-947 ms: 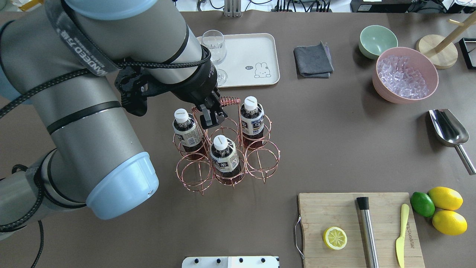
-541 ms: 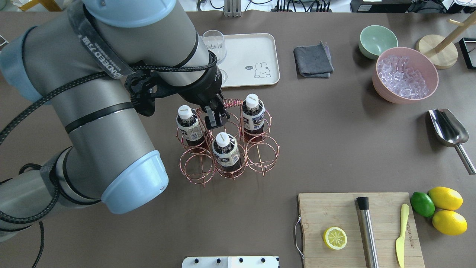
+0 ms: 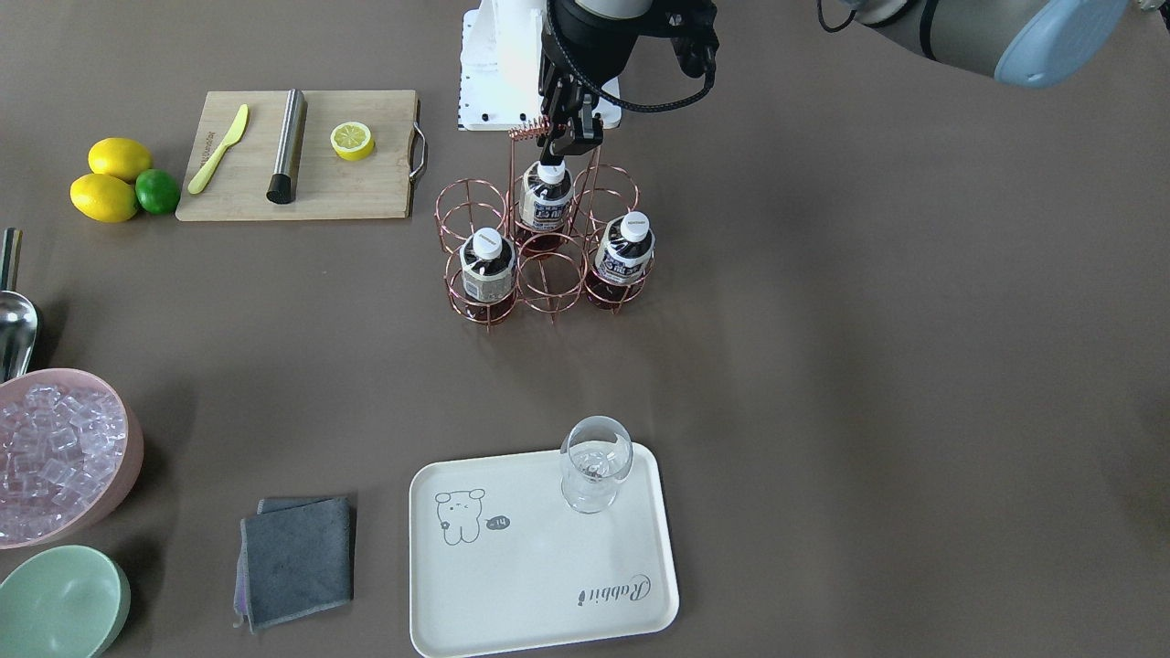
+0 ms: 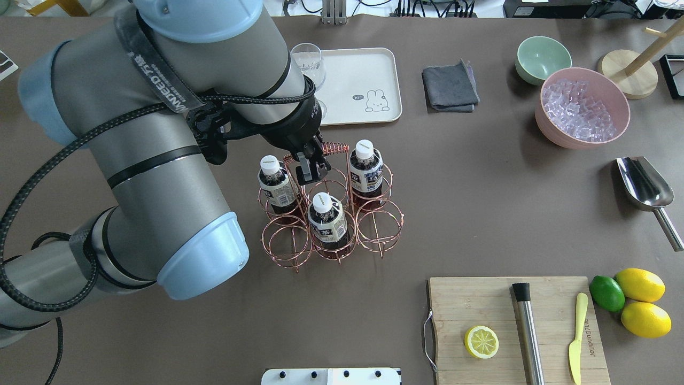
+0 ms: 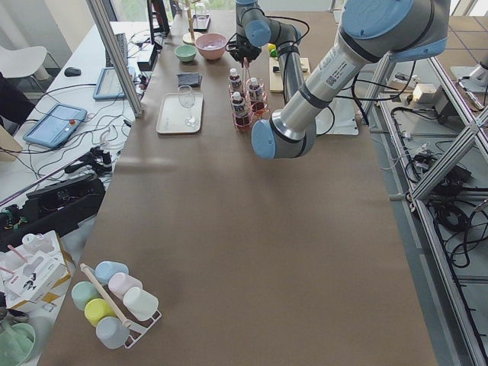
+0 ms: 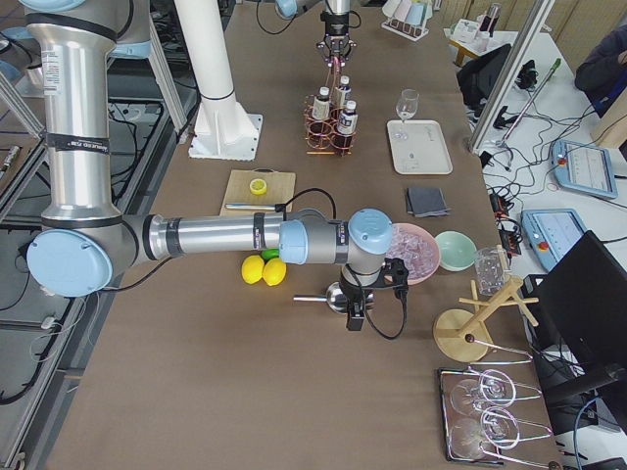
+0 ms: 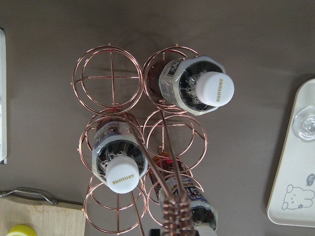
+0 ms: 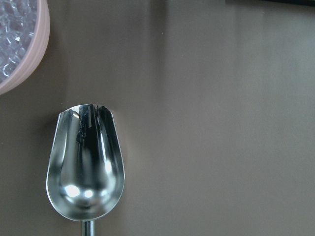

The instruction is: Take tea from basket to plate

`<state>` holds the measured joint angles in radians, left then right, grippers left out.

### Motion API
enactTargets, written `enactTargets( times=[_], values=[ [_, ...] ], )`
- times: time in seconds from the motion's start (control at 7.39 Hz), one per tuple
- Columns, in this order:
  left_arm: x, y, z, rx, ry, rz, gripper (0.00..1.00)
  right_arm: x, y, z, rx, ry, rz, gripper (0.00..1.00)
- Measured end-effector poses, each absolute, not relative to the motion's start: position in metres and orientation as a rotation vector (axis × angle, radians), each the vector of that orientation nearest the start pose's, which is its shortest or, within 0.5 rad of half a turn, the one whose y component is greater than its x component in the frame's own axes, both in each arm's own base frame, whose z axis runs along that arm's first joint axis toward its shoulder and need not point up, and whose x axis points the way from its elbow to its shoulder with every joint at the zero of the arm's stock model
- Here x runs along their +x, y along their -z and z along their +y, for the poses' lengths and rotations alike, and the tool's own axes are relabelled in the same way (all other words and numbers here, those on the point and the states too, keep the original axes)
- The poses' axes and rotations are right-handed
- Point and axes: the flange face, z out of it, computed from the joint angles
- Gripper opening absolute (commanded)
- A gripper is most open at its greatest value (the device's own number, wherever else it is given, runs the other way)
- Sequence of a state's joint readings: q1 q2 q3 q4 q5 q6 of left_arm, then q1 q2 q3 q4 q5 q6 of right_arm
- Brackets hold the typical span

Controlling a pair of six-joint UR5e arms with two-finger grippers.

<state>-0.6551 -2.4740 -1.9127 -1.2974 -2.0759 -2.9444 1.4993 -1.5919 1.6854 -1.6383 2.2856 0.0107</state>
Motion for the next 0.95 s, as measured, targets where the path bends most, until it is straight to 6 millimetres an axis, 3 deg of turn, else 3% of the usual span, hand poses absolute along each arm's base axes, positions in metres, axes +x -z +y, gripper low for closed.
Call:
enactTargets(
  times=[0.95],
  values=[
    [0.427, -0.026, -0.431, -0.863, 1.565, 0.814, 0.0, 0.029, -0.624, -0.488, -0.007, 0.079, -0.715, 1.0]
  ],
)
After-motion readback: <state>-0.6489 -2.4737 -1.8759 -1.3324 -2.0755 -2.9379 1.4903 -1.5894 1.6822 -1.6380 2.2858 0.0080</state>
